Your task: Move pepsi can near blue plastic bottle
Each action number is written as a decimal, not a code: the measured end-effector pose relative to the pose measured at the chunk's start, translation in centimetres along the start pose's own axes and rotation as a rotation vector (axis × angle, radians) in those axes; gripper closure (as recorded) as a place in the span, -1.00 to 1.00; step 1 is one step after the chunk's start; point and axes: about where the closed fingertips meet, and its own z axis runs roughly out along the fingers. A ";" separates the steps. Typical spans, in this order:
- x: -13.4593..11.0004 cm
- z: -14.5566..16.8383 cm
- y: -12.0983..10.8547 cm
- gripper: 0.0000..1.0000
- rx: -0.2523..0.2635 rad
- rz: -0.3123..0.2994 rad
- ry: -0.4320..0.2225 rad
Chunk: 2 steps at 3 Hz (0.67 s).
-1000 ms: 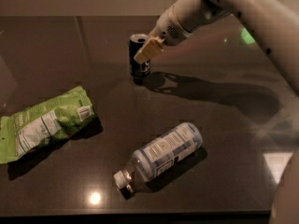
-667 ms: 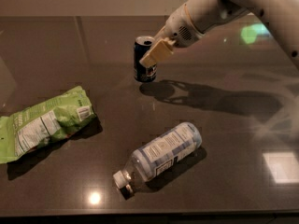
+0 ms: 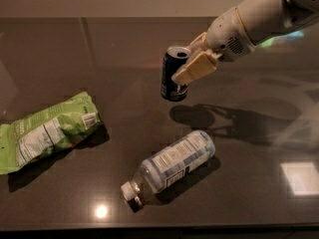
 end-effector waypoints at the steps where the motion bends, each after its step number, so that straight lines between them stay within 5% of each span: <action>1: 1.8 -1.6 1.8 1.00 0.009 0.003 0.006; 2: 3.7 -2.2 2.7 1.00 0.014 0.016 0.027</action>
Offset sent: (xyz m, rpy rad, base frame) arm -0.0483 -0.0562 -0.0257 -0.0457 0.0224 -0.0469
